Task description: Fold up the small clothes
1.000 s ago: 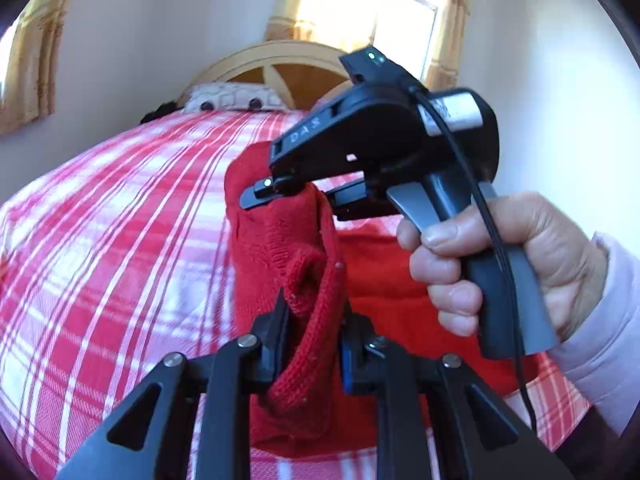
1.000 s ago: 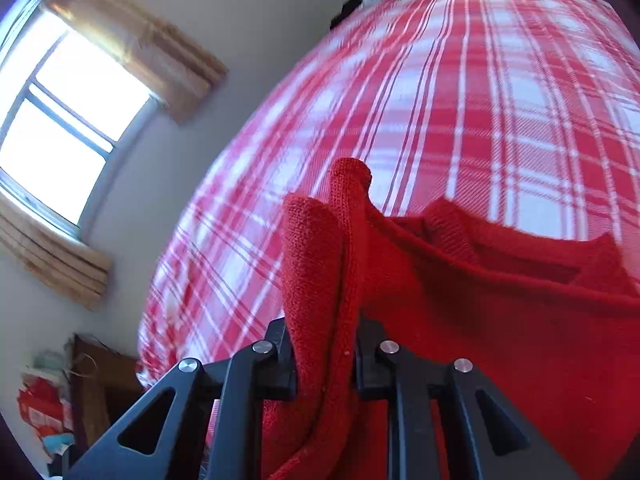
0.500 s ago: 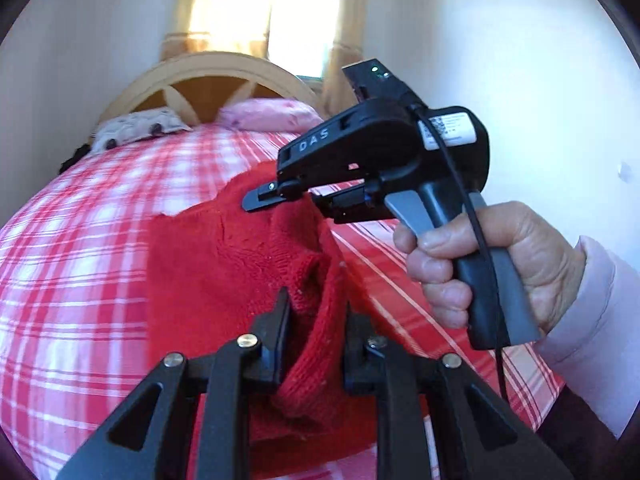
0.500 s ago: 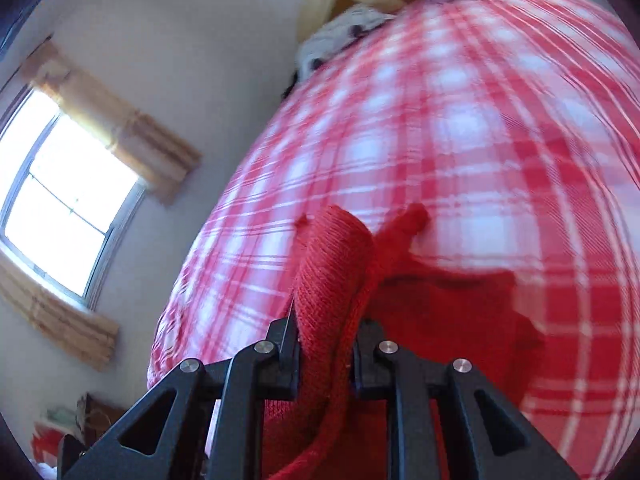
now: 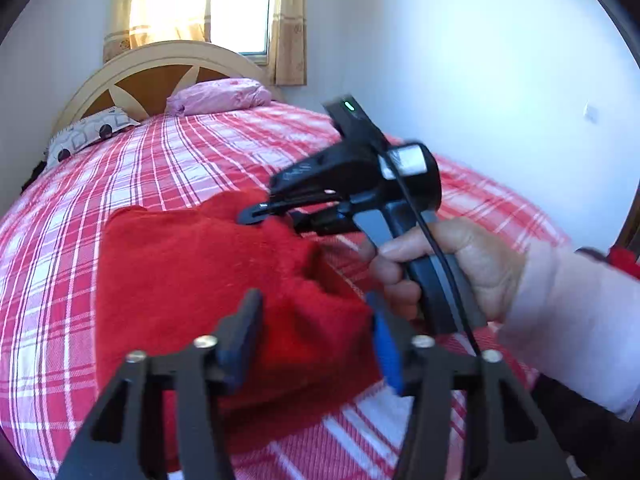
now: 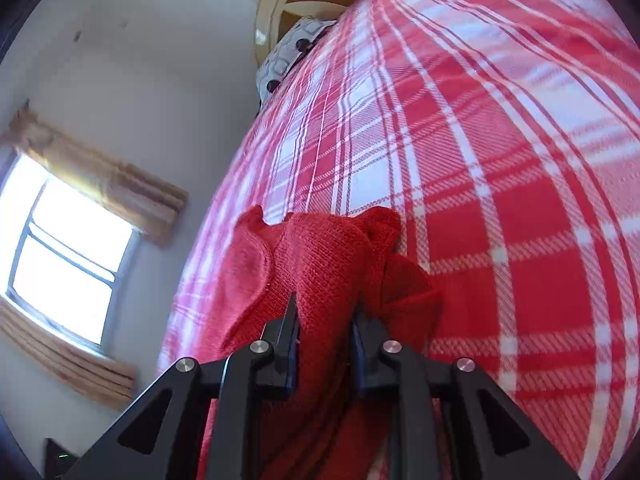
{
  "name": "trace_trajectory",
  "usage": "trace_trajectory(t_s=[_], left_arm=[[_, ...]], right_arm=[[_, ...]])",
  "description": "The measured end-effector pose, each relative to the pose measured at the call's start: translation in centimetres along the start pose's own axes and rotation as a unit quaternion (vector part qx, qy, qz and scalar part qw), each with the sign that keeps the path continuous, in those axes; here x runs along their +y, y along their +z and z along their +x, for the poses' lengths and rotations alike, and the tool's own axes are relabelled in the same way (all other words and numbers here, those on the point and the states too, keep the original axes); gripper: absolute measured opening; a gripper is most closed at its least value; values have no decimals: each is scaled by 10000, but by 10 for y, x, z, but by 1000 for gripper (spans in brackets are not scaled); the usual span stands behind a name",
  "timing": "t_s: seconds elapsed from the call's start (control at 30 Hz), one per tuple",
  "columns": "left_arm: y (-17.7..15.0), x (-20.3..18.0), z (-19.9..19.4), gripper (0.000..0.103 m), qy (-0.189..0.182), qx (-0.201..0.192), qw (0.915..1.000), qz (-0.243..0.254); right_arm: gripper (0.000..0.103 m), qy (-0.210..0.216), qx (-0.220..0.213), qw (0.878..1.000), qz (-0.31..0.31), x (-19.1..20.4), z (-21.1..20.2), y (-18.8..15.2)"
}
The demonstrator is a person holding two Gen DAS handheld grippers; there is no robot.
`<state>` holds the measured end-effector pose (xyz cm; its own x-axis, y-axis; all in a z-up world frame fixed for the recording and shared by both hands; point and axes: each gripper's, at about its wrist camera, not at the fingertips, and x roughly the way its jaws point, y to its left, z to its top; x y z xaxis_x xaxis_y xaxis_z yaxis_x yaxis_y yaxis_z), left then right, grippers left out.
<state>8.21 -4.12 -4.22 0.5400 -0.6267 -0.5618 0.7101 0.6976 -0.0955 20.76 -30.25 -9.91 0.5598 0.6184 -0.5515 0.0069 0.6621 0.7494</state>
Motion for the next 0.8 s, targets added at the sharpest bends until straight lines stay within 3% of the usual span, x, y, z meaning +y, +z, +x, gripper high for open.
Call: trace_trajectory(t_s=[0.13, 0.23, 0.33, 0.5, 0.67, 0.8], left_arm=[[-7, 46, -46, 82, -84, -462, 9981, -387], [-14, 80, -72, 89, 292, -685, 9942, -774], [-21, 104, -66, 89, 764, -478, 9903, -1058], [-37, 121, -53, 89, 1068, -47, 9823, -1539], [-46, 115, -62, 89, 1119, 30, 9832, -1442], [-53, 110, -68, 89, 1191, 121, 9847, -1266]], right_arm=[[27, -383, -827, 9958, 43, 9, -54, -13], [27, -253, -1097, 9934, -227, 34, -92, -48], [28, -11, -967, 9918, -838, 73, -104, -95], [29, -687, -623, 9752, -2011, 116, -89, -146], [29, -869, -336, 9671, -2365, 116, -74, -156], [29, -1075, 154, 9677, -2274, 91, -51, -160]])
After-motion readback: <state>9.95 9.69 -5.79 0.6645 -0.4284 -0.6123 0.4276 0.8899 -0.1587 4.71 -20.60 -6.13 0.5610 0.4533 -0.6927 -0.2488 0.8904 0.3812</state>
